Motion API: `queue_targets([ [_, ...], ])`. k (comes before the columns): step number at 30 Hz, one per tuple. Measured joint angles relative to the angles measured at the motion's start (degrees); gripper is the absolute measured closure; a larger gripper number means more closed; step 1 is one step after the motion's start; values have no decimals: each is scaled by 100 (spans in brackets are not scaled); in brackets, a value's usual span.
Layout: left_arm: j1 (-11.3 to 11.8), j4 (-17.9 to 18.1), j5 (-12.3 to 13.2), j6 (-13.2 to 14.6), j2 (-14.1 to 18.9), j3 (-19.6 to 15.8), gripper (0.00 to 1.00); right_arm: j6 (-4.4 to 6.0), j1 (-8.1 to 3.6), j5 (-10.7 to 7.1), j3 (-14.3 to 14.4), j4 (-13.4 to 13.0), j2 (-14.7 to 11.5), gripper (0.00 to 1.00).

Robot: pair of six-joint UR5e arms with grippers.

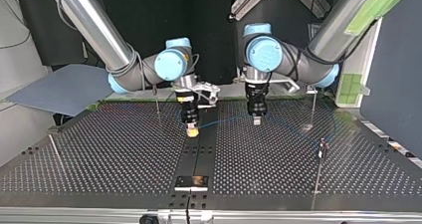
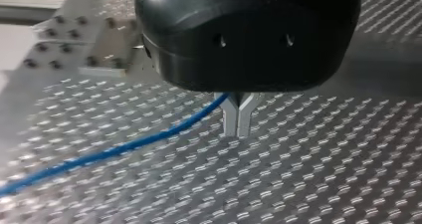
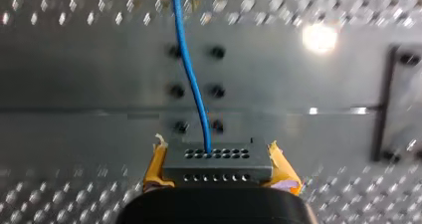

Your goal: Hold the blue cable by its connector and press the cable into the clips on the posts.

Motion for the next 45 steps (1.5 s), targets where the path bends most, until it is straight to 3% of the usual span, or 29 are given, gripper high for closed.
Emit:
queue_targets([
  [7,-342,341,-217,28,-342,-340,100,-177,-19,114,400,-399,4,100],
  [10,-480,477,-216,31,-480,-478,100,-170,-20,127,563,-562,4,100],
  [19,-790,874,-214,12,-875,-822,100,111,-72,274,1006,-1005,13,100],
  [23,-878,1079,-228,-98,-1079,-858,100,161,-139,409,1208,-1208,19,100],
  [30,-932,1422,-222,-143,-1420,-867,100,196,-203,468,1578,-1578,40,100],
  [40,-959,1864,-354,-123,-1863,-869,100,550,-239,641,2063,-2061,440,100],
  [45,-932,2074,-388,-118,-2008,-869,100,600,-251,765,2274,-2274,650,100],
])
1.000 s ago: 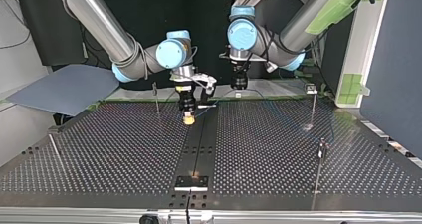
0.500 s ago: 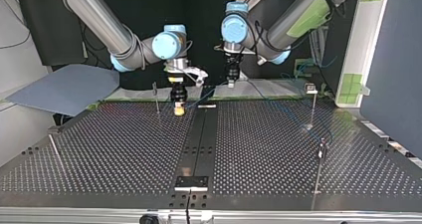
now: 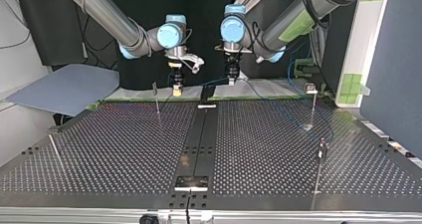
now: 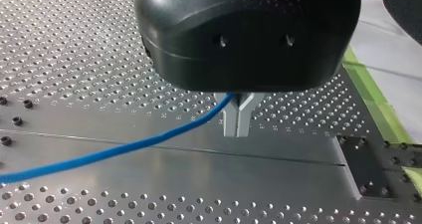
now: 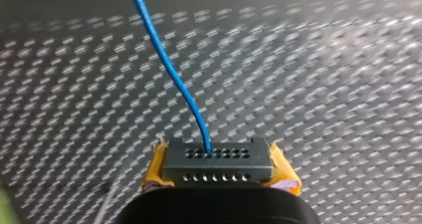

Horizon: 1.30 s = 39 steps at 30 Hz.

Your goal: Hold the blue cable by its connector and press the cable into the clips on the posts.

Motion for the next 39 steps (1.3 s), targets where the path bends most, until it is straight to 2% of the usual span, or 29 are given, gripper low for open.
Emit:
queue_targets([
  [7,-24,340,37,-4,-115,12,100,6,-72,39,358,-358,358,100],
  [18,-84,871,160,-20,-620,377,100,78,-210,-11,865,-863,864,100],
  [24,-213,1159,78,26,-962,598,100,49,-383,-47,1243,-1240,1242,100],
  [31,-353,1223,-50,176,-1351,656,100,-66,-605,-79,1636,-1635,1636,100],
  [35,-422,1227,-83,250,-1552,715,100,-102,-734,-99,1815,-1814,1791,100],
  [39,-524,1235,-65,285,-1724,854,100,-142,-879,-207,1924,-1988,1789,100],
])
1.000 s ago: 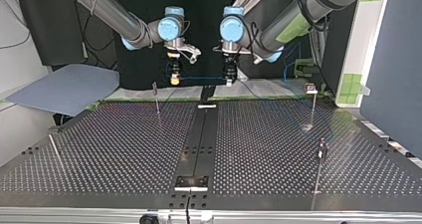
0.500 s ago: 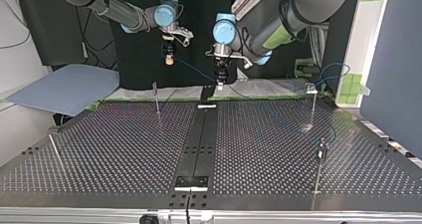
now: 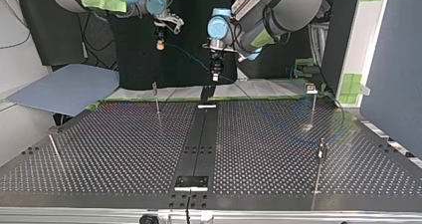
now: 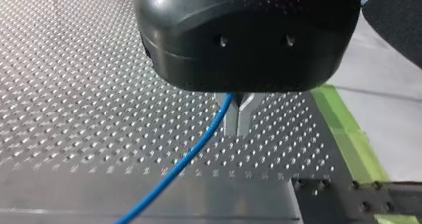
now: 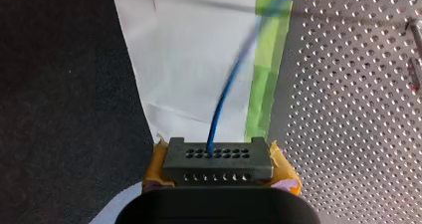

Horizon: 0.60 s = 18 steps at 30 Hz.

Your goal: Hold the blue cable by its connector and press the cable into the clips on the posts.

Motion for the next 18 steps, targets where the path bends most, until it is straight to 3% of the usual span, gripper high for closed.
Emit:
queue_targets([
  [7,-212,31,-13,42,-319,203,100,-122,-282,-276,35,-174,-243,100],
  [12,-340,-13,-100,85,-565,349,100,-77,-513,-507,37,-81,-473,100],
  [18,-489,-113,-169,94,-802,517,100,-15,-874,-868,18,17,-835,100],
])
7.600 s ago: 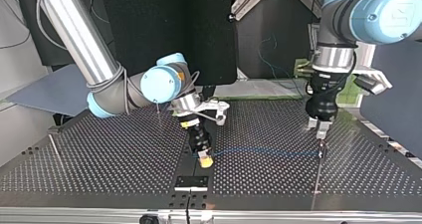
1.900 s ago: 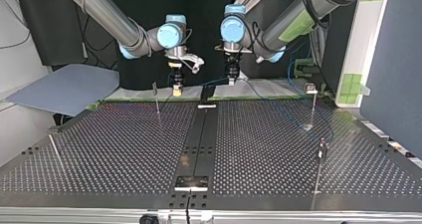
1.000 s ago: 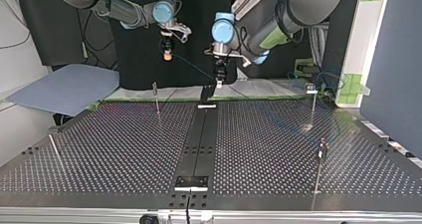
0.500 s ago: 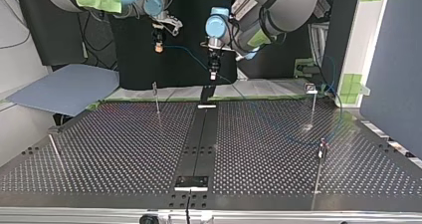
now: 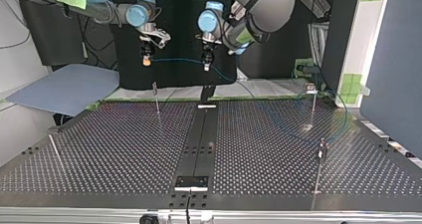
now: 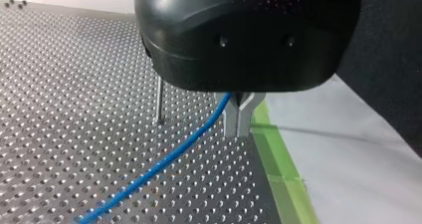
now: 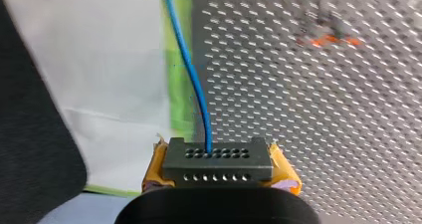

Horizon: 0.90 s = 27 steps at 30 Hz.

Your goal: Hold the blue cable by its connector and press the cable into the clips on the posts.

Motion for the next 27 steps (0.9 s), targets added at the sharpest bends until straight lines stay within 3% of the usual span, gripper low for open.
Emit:
queue_targets([
  [7,-167,-208,-97,-131,-28,239,100,19,-326,-332,-76,19,-332,100],
  [16,-391,-422,-297,-443,-30,577,100,9,-538,-710,-161,23,-608,100],
  [24,-538,-595,-506,-688,-27,835,100,-100,-714,-779,-164,160,-603,100],
  [27,-556,-601,-519,-765,-29,854,100,-124,-844,-788,-162,194,-595,100],
])
